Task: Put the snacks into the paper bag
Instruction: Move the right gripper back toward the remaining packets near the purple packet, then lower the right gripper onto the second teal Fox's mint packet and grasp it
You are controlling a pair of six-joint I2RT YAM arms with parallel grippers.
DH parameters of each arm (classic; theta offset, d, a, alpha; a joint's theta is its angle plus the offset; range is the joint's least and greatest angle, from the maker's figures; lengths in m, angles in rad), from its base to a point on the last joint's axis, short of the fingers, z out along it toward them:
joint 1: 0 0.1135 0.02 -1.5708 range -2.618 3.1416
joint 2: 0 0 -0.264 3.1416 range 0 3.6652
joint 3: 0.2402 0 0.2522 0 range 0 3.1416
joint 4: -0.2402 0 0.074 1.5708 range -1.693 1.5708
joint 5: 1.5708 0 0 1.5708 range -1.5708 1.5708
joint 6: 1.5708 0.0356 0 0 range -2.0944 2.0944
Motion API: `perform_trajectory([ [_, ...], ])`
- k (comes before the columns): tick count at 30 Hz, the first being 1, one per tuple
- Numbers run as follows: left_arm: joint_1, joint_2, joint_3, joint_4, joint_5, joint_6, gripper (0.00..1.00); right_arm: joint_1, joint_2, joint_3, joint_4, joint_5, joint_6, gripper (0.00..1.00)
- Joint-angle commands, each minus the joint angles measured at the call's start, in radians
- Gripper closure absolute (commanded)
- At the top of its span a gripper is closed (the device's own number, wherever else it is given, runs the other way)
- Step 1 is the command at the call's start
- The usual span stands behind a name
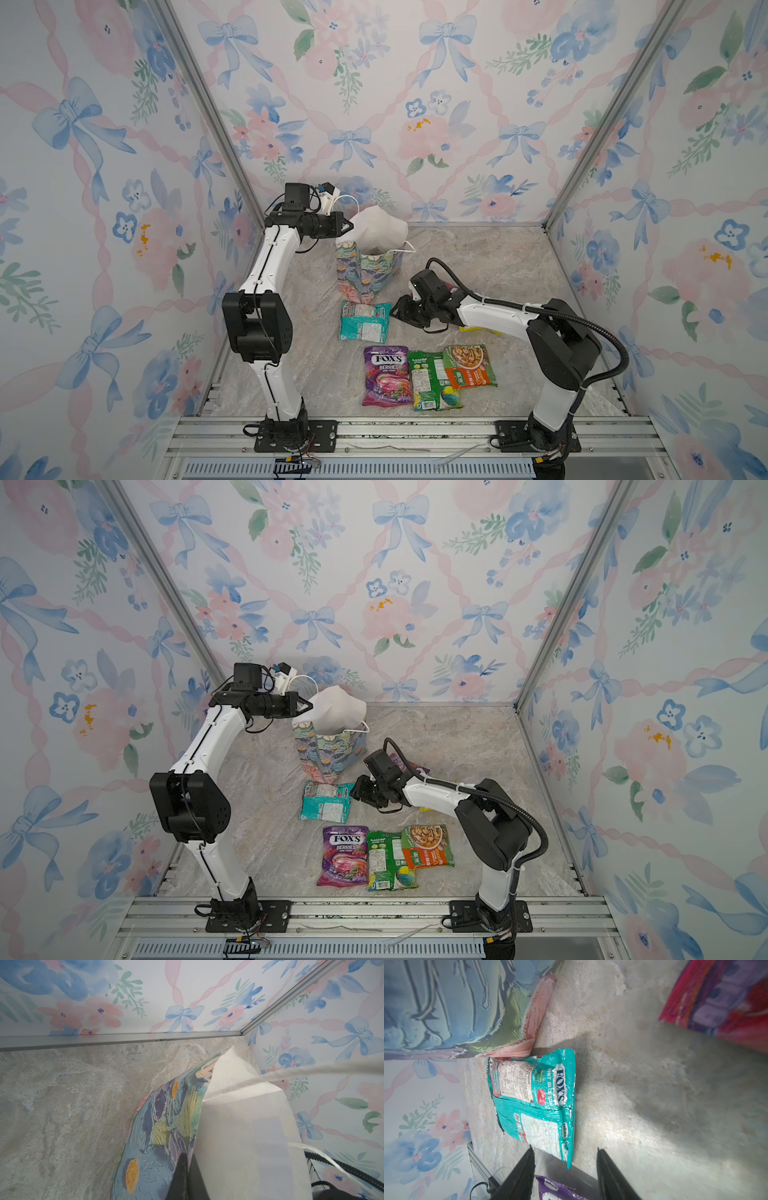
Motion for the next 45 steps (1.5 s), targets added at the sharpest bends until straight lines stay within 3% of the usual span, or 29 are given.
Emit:
perform_trajectory([
  [1,0.007,-0.028,-0.014,-0.017,0.009,0.013,1.00,0.011,0.040,0.039,0.035,-0.031,0.014,0.54],
  [32,0.013,-0.033,-0.016,-0.017,0.008,0.013,1.00,0.014,0.199,0.096,0.128,-0.080,0.067,0.81],
  [45,0.016,-0.032,-0.016,-0.017,0.009,0.013,1.00,0.017,0.194,0.098,0.079,-0.063,0.045,0.69],
])
